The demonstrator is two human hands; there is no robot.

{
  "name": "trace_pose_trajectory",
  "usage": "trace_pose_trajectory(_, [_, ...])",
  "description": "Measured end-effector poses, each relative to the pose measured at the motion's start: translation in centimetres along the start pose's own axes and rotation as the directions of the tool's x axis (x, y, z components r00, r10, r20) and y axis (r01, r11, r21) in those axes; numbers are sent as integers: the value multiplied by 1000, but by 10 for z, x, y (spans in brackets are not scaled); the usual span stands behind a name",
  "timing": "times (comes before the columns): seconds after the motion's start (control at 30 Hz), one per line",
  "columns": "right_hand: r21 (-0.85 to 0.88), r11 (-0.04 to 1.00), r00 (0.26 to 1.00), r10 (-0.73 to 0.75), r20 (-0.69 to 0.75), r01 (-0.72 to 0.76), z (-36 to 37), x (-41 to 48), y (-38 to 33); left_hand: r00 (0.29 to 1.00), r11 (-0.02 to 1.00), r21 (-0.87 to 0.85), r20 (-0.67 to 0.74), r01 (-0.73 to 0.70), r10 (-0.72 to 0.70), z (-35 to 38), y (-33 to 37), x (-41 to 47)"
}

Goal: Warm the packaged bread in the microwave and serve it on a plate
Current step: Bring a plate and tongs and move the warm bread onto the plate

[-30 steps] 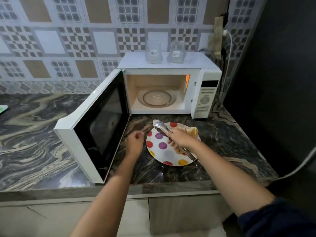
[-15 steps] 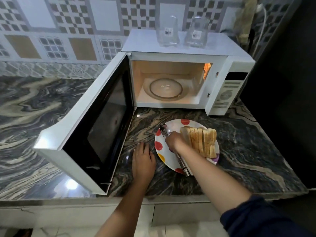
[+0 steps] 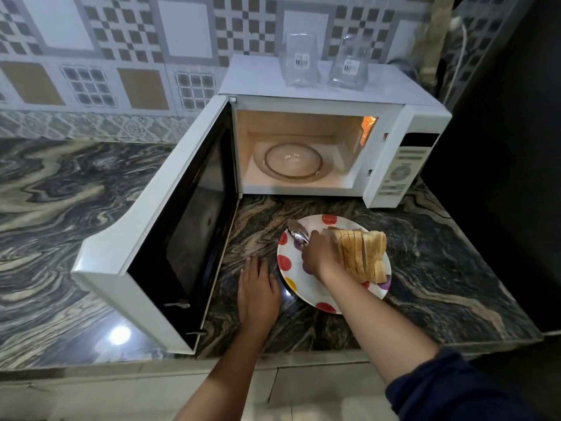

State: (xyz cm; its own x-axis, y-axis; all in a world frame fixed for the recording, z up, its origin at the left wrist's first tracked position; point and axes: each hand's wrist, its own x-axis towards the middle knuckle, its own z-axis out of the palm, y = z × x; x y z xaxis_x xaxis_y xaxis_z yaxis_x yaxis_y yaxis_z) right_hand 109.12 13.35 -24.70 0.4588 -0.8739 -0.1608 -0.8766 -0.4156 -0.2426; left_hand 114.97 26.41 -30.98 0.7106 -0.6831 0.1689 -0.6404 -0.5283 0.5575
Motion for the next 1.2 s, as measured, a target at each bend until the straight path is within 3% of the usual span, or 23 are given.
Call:
trace_pose_trajectory(0.2, [80,997,999,-1,-40,4,-11,-4,-2,999,1000,0,39,-26,26,-2,-2,0])
trace_pose_trajectory(0.37, [330,937,974,-39,-224,114,-51,-7,2,999,1000,30,46,-2,1,0,1,1])
trace_pose_trajectory(0.53, [532,841,927,119,-355,95,-82,2,51,999,997,65,35,36,-38,4,2,6])
trace_pose_trajectory(0.63, [573,820,908,238,-344,3,-80,3,97,998,998,18,18,64,-64,4,5,10])
trace_pose_trajectory(0.73, [562,822,892,319,-319,-92,-56,3,142,989,981,-137,-28,139,-144,4,6,10])
trace_pose_trajectory(0.87, [608,769,907,378,-184,-197,-29,2,175,997,973,-220,-33,66,-76,6,15,6])
trace_pose_trajectory(1.0, [630,753,953,296,-67,-189,-15,6,181,996,958,-277,-32,69,-81,16,32,5])
trace_pose_trajectory(1.2, [566,807,976,216,-16,-169,-10,11,186,959,914,-308,-14,264,-282,21,48,14])
